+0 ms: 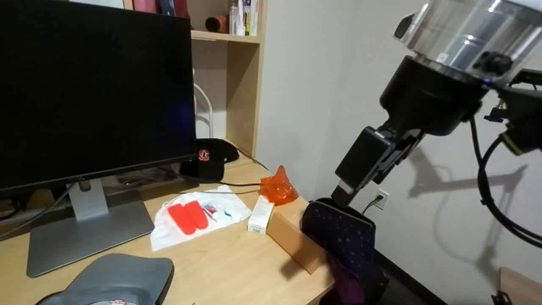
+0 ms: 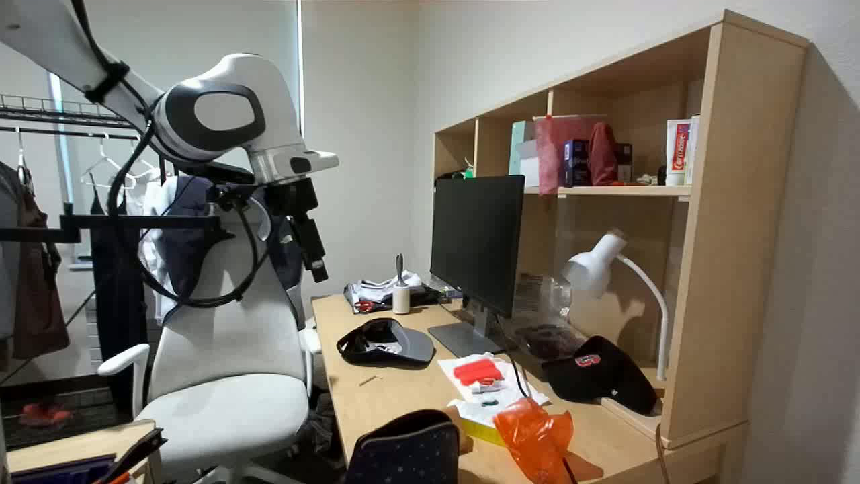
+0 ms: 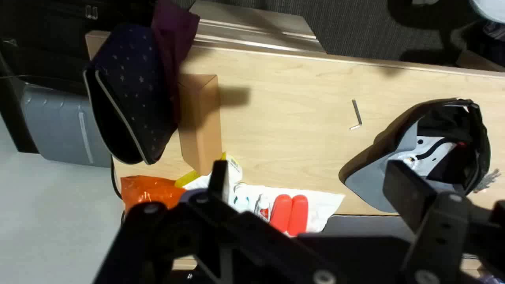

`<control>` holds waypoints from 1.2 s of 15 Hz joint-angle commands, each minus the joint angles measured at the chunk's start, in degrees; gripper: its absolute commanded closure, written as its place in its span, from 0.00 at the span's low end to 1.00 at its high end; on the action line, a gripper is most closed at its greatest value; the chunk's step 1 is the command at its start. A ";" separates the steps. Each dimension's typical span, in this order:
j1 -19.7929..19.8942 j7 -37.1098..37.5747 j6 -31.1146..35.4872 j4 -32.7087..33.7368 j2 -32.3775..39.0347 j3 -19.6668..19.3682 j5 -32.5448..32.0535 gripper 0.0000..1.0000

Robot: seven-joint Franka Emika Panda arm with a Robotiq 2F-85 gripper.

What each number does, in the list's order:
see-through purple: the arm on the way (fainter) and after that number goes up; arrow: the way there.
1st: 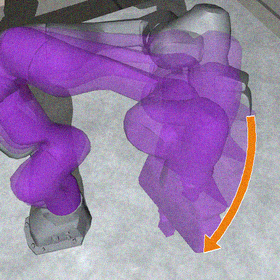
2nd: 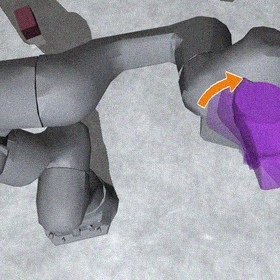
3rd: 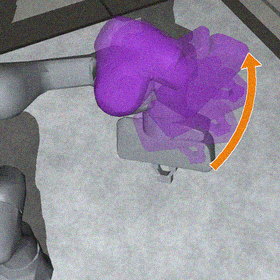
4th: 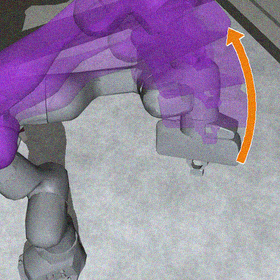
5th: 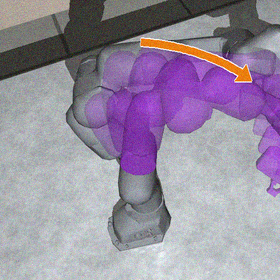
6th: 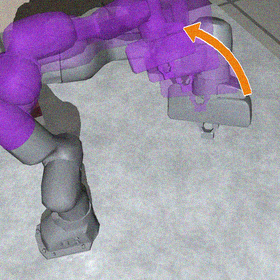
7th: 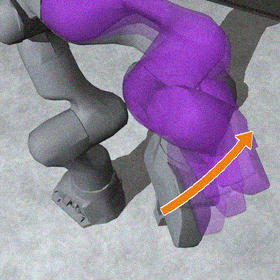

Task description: Pick up the purple object and put it in the hat

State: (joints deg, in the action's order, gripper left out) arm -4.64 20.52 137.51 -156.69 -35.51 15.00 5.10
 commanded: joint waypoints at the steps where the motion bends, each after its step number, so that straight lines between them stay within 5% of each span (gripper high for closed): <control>1: -0.40 0.24 -0.19 0.10 0.02 -0.46 -0.39 0.00; 4: 2.24 1.29 2.95 -0.66 3.62 0.11 -2.59 0.00; 11: 0.68 0.26 0.18 -0.25 2.06 -1.23 -1.30 0.00; 18: 0.80 -9.58 11.05 3.96 19.87 -9.40 1.28 0.00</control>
State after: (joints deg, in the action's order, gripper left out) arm -4.04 15.38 142.55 -155.85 -24.98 8.43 4.90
